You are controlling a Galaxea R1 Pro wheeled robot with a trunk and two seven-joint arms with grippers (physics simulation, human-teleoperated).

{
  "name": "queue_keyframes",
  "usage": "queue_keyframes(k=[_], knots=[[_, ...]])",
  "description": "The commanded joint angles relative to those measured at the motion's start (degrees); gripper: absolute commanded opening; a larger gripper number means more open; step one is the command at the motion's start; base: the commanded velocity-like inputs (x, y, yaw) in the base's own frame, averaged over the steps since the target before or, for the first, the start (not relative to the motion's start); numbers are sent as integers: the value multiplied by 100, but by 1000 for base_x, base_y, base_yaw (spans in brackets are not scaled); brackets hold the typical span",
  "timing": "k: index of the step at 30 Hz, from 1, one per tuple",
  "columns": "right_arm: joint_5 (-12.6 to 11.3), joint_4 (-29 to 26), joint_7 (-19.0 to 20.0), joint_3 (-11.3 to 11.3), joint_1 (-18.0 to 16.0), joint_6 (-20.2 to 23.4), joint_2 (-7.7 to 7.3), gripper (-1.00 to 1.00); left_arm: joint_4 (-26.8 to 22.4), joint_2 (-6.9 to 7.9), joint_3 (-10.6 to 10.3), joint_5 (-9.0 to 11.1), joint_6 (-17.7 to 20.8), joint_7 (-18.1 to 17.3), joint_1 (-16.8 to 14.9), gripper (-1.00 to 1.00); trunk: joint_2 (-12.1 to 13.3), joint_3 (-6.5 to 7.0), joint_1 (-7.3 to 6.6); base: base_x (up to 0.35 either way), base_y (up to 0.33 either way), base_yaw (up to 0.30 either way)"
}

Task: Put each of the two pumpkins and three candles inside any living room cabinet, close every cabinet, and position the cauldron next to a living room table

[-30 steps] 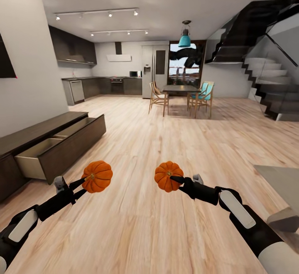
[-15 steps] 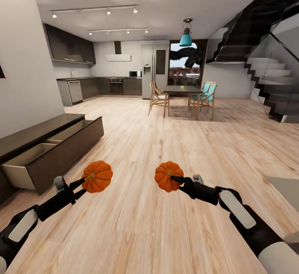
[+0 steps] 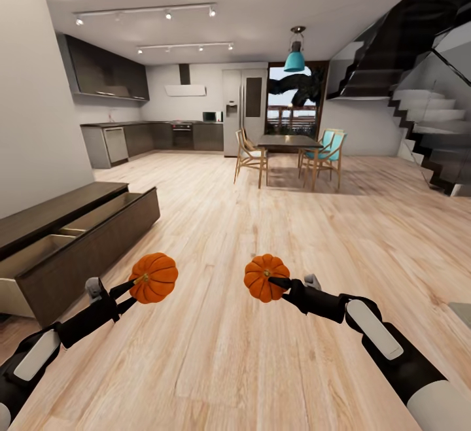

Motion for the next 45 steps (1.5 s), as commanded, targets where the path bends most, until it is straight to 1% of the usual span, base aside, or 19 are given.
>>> queue_keyframes(k=[1,22,36,44,45], knots=[[-44,-1,23,6,-5,10,-3,-100,-2,2,1,68,62,-2,-5,-100,-3,-5,2,337,0,0],[-50,11,19,6,-5,5,-5,-100,-2,-2,1,72,58,6,-5,-100,-3,-5,2,337,0,0],[-73,157,27,-12,-5,0,-5,-100,-11,-7,-1,71,53,6,-5,-100,-3,-5,2,337,0,0],[-82,159,20,-12,-5,5,-43,-100,-43,-52,-11,73,53,6,-5,-100,-3,-5,2,337,0,-1],[-83,159,18,-12,-7,7,-46,-100,-53,-56,-36,72,53,6,-5,-100,-3,-5,2,337,0,-64]])
